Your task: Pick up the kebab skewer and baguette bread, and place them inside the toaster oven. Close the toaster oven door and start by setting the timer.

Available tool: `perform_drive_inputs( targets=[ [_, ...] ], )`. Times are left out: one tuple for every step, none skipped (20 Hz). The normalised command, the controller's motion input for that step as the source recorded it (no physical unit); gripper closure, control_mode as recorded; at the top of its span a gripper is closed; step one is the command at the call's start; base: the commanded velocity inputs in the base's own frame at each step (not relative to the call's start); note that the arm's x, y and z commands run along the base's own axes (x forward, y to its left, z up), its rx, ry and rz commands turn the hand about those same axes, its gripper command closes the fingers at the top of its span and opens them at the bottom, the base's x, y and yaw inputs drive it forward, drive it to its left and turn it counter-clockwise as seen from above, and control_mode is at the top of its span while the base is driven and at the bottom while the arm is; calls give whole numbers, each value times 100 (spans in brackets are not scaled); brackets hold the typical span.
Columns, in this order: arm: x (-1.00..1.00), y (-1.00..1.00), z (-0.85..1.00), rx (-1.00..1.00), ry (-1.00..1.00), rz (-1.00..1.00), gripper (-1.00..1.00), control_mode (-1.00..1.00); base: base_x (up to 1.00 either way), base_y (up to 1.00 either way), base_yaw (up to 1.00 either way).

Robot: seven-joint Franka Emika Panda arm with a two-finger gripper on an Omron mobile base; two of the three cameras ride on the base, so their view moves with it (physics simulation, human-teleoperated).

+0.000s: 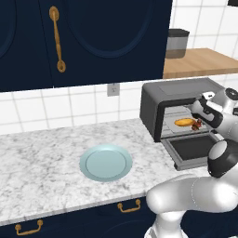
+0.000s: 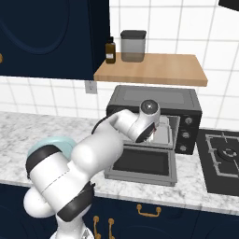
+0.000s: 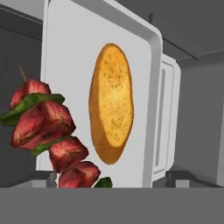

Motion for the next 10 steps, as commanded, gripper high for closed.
perform_drive_inputs(
  targets=[
    [0,0,-27,0,0,0,-100,-100,0,0,0],
    [0,0,-29,0,0,0,-100,-100,0,0,0],
    [0,0,-28,0,0,0,-100,-100,0,0,0],
    [0,0,-28,0,0,0,-100,-100,0,0,0],
    [0,0,-29,0,-4,0,-100,-100,0,0,0],
    [0,-1,-31,0,-8,0,-100,-100,0,0,0],
    [0,0,-34,0,-8,0,-100,-100,0,0,0],
    [-4,-1,-37,1,-7,-2,-100,-100,0,0,0],
    [-9,-1,-42,2,-5,-2,-100,-100,0,0,0],
    [-15,0,-49,2,-5,-3,-100,-100,0,0,0]
  ],
)
